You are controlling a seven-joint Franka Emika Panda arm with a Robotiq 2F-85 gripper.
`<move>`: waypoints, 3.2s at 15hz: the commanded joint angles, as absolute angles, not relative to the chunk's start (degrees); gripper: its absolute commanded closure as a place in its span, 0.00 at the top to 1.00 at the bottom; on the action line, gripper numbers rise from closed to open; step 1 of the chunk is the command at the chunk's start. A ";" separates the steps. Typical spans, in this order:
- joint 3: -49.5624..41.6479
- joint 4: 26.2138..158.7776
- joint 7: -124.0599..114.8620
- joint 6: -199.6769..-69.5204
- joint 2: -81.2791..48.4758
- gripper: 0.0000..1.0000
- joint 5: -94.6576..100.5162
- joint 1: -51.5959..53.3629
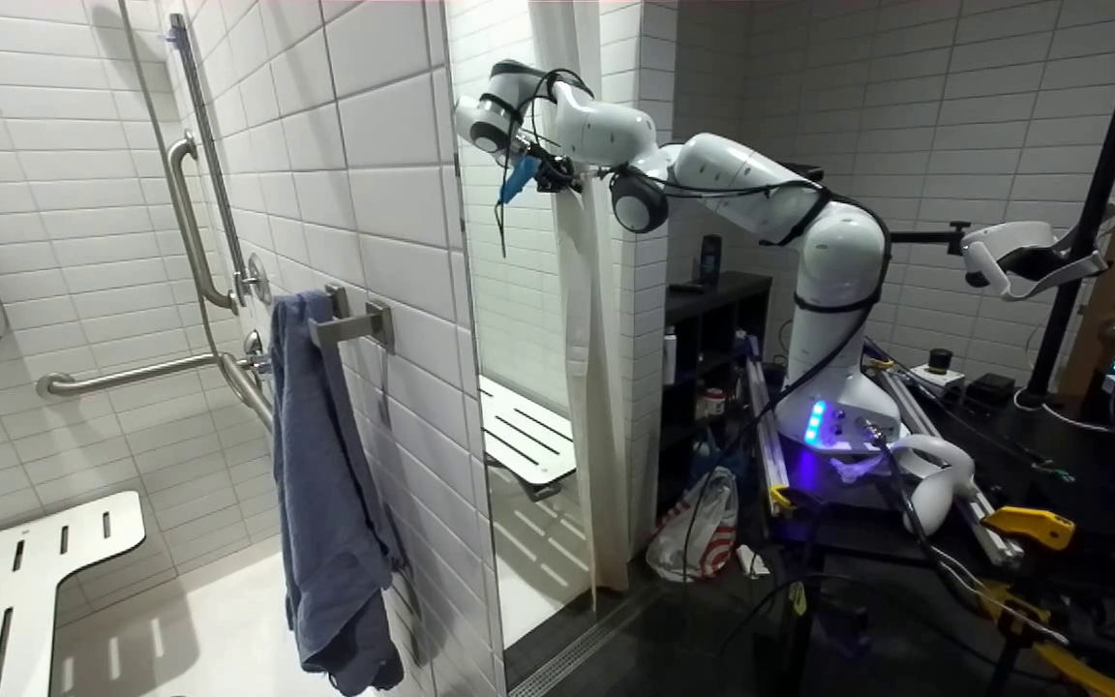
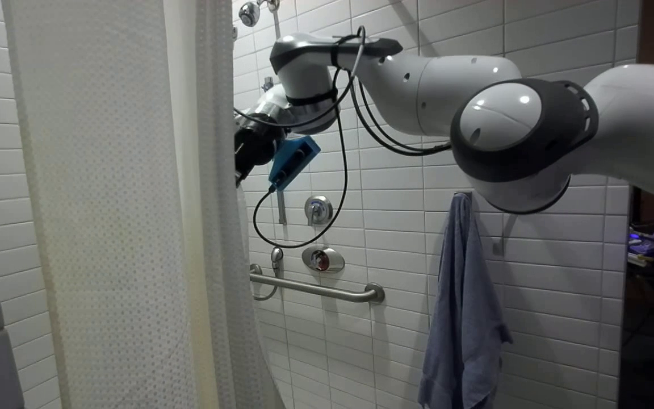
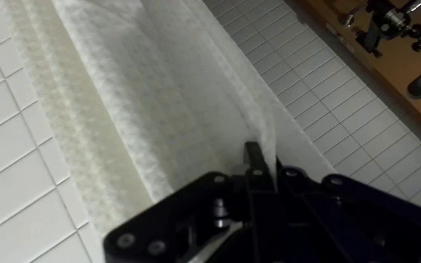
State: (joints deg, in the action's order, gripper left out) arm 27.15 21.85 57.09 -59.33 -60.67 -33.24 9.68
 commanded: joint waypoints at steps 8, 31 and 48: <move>21.10 25.92 59.44 -69.26 -57.76 0.00 -21.04 14.66; 22.59 18.25 55.30 -63.92 -58.49 0.02 -22.65 16.88; 21.70 20.82 59.77 -65.48 -56.04 0.00 -21.42 16.31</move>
State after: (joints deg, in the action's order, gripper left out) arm 22.62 20.72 57.40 -65.33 -56.10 -22.96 15.64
